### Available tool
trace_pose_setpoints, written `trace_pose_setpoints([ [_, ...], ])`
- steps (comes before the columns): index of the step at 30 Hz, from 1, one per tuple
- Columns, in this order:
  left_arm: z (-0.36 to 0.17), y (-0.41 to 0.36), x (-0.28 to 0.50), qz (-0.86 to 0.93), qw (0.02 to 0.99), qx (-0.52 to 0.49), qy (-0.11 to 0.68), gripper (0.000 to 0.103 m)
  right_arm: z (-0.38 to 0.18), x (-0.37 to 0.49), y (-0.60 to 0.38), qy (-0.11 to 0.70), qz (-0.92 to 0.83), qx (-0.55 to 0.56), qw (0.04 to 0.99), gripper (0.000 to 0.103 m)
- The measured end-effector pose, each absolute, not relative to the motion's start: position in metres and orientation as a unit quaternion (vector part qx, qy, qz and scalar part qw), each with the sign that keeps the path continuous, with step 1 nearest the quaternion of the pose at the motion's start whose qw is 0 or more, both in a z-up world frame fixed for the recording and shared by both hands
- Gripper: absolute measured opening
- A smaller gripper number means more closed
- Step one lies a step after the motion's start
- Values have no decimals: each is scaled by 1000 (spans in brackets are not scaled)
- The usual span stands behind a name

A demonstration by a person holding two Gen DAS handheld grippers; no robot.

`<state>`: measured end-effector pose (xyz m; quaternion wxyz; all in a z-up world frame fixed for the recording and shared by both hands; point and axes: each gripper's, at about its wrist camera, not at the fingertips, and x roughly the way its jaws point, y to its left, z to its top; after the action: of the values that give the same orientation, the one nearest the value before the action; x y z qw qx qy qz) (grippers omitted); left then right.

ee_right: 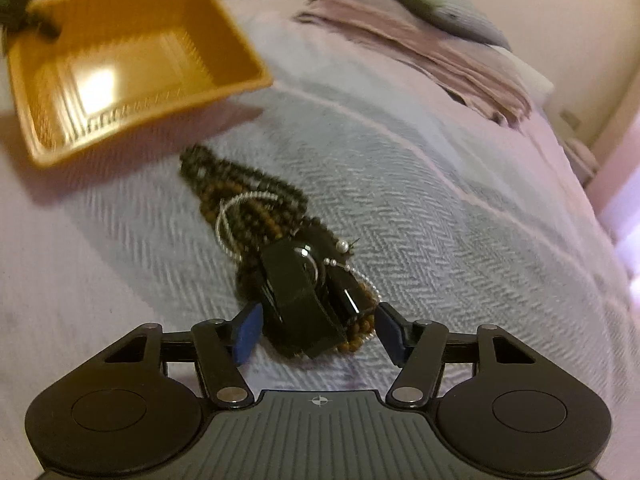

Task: Organize jewelry
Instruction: 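Grasp a black watch from the jewelry pile with the right tool while left holds tray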

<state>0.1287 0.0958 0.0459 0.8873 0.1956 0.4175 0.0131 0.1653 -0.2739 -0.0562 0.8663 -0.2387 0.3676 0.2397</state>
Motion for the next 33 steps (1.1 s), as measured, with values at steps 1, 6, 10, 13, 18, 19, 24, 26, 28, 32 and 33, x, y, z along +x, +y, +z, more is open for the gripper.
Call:
trace_pose_setpoints([
  [1, 46, 94, 126, 17, 887, 199, 415, 3, -58, 164, -273, 366, 242, -251, 863, 60],
  [6, 46, 89, 117, 34, 891, 202, 405, 3, -61, 163, -269, 364, 244, -264, 859, 52],
  [10, 46, 86, 115, 36, 892, 203, 402, 2, -55, 159, -270, 358, 236, -267, 863, 45],
  [13, 46, 86, 115, 35, 894, 200, 400, 2, -57, 159, -270, 356, 238, -282, 859, 45],
  [18, 44, 88, 119, 33, 893, 201, 401, 3, -64, 166, -266, 355, 250, -313, 845, 45],
  [19, 44, 88, 121, 31, 893, 203, 400, 3, -65, 168, -265, 354, 253, -320, 841, 45],
  [24, 43, 91, 128, 28, 890, 199, 409, 3, -64, 177, -269, 368, 269, -309, 835, 37],
  [26, 43, 92, 129, 28, 890, 197, 411, 3, -62, 179, -269, 376, 267, -299, 835, 33],
  [28, 42, 92, 128, 30, 890, 193, 413, 3, -63, 179, -268, 375, 263, -297, 838, 32],
  [32, 39, 93, 122, 30, 895, 190, 403, 3, -59, 172, -265, 358, 258, -295, 848, 27],
  [33, 38, 92, 119, 30, 896, 193, 398, 3, -57, 170, -266, 353, 259, -289, 852, 27],
])
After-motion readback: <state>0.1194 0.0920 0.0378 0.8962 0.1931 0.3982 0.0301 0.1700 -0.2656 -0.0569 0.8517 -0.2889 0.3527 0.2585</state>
